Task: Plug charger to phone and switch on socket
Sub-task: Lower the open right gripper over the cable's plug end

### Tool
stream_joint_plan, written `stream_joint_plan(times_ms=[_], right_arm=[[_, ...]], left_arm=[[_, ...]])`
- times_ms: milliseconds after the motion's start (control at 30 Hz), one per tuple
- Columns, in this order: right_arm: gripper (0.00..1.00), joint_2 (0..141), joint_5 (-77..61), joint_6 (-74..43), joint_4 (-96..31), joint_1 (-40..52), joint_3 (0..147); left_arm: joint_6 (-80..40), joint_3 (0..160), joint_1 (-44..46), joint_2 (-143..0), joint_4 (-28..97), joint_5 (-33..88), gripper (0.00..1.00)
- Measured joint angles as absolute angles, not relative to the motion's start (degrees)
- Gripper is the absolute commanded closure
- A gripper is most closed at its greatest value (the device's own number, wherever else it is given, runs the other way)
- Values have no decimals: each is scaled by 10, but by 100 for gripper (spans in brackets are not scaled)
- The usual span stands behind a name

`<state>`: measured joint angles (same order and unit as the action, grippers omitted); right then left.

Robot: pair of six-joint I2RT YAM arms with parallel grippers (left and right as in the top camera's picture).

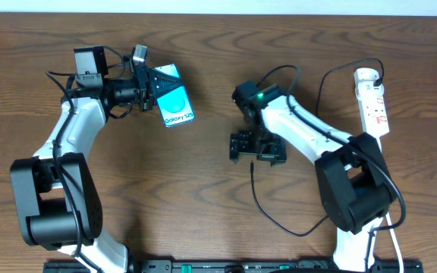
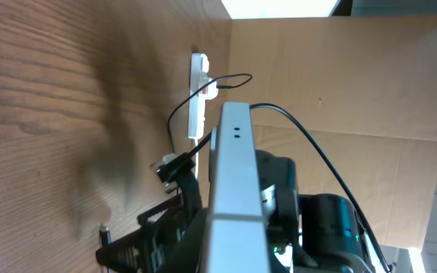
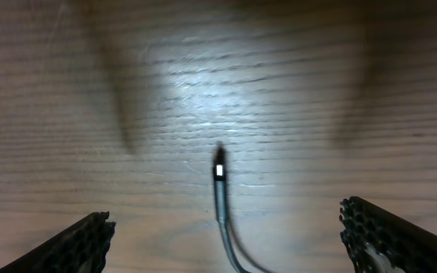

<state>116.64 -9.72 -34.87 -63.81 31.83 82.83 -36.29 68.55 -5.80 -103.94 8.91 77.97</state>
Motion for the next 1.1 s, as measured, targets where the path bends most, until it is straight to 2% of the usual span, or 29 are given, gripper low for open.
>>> stream_joint_plan(times_ms=[233,533,800,1033,1100], right_arm=[[15,1179,-101,-343,-638,330,828],[16,1179,-100,-343,-615,342,811],[23,1180,-94,-353,-608,345,793],[33,1180,-80,-368,-601,356,789],[40,1179,-78,-371,-600,357,787]], left_arm=[[-356,686,-58,-1039,89,781,92],[-349,686,-58,-1039,90,781,93],[-347,686,-58,-1039,90,781,93],[-347,686,-58,-1039,90,781,93],[-347,686,-58,-1039,90,781,93]])
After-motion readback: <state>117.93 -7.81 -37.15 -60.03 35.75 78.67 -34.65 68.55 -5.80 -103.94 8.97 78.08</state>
